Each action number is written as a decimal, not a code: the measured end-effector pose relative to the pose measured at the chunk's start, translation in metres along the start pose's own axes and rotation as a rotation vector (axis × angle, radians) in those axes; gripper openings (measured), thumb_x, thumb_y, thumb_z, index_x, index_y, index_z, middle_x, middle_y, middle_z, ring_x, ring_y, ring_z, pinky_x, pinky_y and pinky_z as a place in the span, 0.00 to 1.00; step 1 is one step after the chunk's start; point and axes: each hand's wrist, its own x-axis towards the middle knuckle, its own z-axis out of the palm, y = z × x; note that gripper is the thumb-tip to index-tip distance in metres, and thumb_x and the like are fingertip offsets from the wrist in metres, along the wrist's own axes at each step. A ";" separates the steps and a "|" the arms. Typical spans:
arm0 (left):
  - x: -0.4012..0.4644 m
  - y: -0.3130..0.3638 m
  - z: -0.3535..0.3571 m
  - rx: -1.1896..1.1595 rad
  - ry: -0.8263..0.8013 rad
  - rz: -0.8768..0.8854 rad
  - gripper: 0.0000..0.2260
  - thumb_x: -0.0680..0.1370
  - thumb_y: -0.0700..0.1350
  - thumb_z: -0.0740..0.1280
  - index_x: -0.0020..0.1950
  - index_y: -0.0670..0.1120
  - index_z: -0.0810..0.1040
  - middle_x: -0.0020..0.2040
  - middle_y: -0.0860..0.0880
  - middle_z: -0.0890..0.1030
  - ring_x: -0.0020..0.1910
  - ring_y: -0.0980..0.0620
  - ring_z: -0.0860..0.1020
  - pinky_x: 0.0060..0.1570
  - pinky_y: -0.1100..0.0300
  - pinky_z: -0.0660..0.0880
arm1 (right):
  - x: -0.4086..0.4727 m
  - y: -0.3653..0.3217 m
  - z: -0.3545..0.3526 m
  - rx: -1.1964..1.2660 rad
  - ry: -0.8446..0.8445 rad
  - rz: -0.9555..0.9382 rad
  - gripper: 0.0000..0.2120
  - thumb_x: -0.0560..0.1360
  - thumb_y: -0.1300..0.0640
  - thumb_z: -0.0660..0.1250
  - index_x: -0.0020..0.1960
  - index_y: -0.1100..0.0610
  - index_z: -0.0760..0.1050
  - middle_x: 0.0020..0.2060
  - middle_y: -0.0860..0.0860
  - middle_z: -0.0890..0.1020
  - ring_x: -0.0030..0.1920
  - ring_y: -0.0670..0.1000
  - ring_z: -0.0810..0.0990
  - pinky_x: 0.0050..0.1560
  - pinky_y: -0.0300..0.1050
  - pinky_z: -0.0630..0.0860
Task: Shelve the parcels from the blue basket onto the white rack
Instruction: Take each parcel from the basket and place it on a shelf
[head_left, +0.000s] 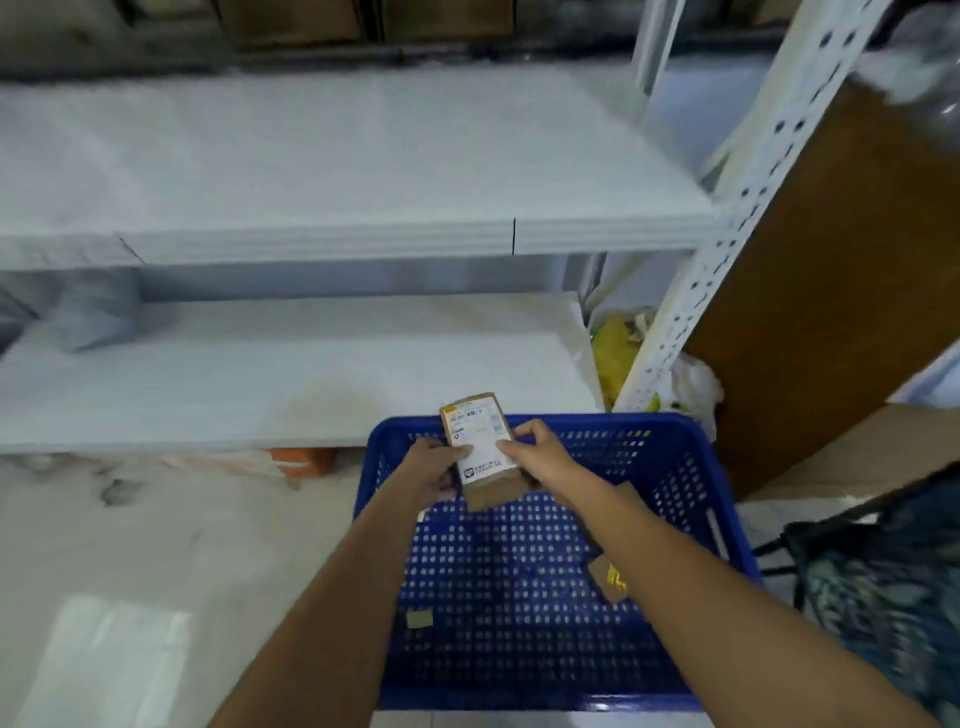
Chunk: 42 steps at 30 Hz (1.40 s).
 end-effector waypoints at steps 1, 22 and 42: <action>-0.030 0.026 0.001 0.002 -0.016 0.007 0.17 0.76 0.38 0.69 0.62 0.35 0.73 0.53 0.39 0.81 0.50 0.42 0.80 0.49 0.46 0.78 | -0.022 -0.028 -0.012 0.031 -0.012 0.008 0.11 0.78 0.56 0.67 0.55 0.57 0.67 0.54 0.56 0.77 0.49 0.54 0.78 0.39 0.44 0.74; -0.568 0.439 -0.035 0.206 -0.142 0.158 0.20 0.71 0.53 0.74 0.55 0.43 0.73 0.56 0.40 0.80 0.54 0.41 0.82 0.57 0.52 0.77 | -0.399 -0.503 -0.227 0.026 -0.372 -0.279 0.13 0.77 0.48 0.65 0.59 0.51 0.78 0.51 0.52 0.84 0.52 0.51 0.80 0.58 0.48 0.74; -0.709 0.400 -0.239 -0.004 0.116 0.351 0.25 0.74 0.53 0.72 0.66 0.43 0.72 0.56 0.40 0.80 0.52 0.42 0.80 0.47 0.53 0.80 | -0.503 -0.580 -0.024 0.230 -0.422 -0.507 0.25 0.69 0.47 0.75 0.62 0.57 0.78 0.58 0.59 0.82 0.60 0.58 0.79 0.61 0.50 0.77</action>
